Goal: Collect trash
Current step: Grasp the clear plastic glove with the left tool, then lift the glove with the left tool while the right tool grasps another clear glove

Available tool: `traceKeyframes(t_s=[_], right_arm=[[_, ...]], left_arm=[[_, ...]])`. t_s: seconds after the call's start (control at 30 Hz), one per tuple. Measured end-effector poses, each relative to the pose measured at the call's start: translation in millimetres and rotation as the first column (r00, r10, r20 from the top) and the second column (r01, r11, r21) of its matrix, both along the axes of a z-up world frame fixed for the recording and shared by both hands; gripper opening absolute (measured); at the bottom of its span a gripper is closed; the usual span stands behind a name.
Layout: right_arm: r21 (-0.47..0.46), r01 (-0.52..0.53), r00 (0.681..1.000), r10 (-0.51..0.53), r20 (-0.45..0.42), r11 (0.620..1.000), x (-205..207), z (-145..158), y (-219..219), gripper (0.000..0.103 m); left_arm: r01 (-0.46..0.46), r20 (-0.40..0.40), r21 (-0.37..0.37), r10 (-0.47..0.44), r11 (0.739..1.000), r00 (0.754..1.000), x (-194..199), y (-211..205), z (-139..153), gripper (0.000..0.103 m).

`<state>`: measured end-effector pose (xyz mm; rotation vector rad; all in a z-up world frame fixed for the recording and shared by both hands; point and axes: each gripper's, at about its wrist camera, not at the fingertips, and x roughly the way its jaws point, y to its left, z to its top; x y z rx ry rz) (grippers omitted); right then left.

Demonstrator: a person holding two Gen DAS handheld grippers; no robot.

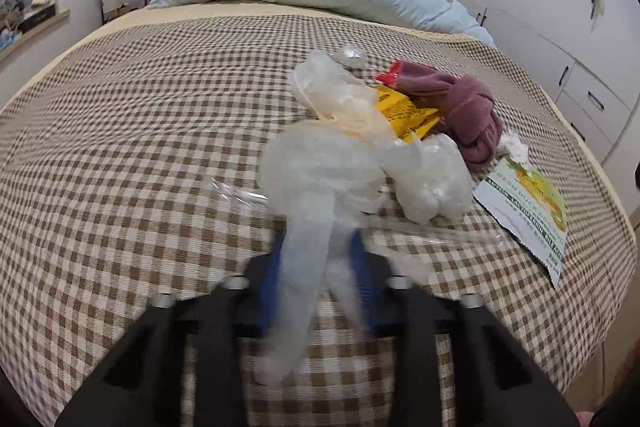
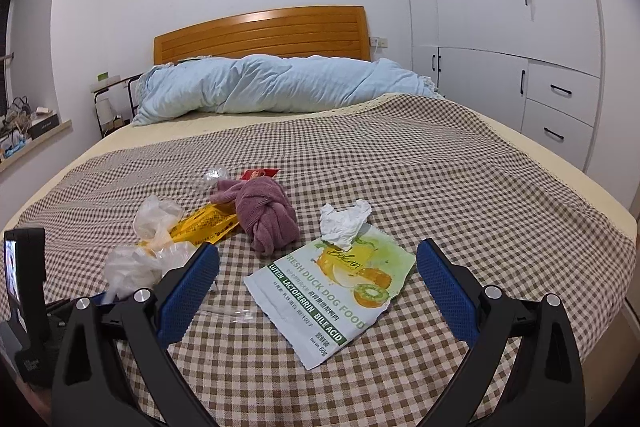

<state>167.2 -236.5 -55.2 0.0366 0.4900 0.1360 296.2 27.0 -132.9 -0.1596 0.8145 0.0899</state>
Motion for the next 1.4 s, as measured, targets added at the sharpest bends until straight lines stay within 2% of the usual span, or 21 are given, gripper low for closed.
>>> traceKeyframes(t_s=[0.03, 0.13, 0.33, 0.67, 0.9, 1.1, 1.23, 1.33, 1.4], right_arm=[[-0.006, -0.003, 1.000, 0.003, 0.000, 1.000, 0, -1, 2, 0.095], [-0.021, -0.012, 1.000, 0.012, -0.001, 1.000, -1, -2, 5, 0.095], [-0.033, -0.021, 1.000, 0.021, -0.008, 0.999, -1, -7, 9, 0.095], [-0.055, -0.055, 0.998, 0.053, -0.032, 0.997, 4, -18, 27, 0.095], [-0.094, -0.107, 0.993, 0.102, -0.055, 0.990, 12, -29, 60, 0.095], [-0.108, -0.086, 0.991, 0.074, -0.110, 0.990, 27, -43, 96, 0.095], [-0.112, -0.094, 0.987, 0.079, -0.139, 0.989, 34, -50, 120, 0.095], [-0.103, -0.129, 0.973, 0.106, -0.204, 0.986, 46, -58, 132, 0.095], [-0.100, -0.122, 0.971, 0.097, -0.219, 0.987, 50, -60, 134, 0.095]], left_arm=[[-0.001, 0.002, -0.009, 0.001, 1.000, 1.000, 0, 3, 1, 0.015], [0.007, 0.013, -0.038, -0.007, 0.999, 1.000, -3, 7, 4, 0.013], [0.032, 0.091, 0.005, -0.032, 0.999, 0.995, -17, 7, 23, 0.006], [0.063, 0.194, 0.000, -0.062, 0.998, 0.979, -34, 15, 49, 0.004], [0.096, 0.261, 0.015, -0.096, 0.995, 0.960, -40, 16, 66, 0.004], [0.135, 0.277, -0.007, -0.128, 0.991, 0.952, -37, 22, 69, 0.004], [0.129, 0.275, -0.015, -0.120, 0.992, 0.954, -36, 29, 70, 0.004], [0.117, 0.278, -0.014, -0.109, 0.993, 0.954, -38, 35, 71, 0.004], [0.111, 0.273, -0.018, -0.102, 0.994, 0.957, -38, 40, 70, 0.004]])
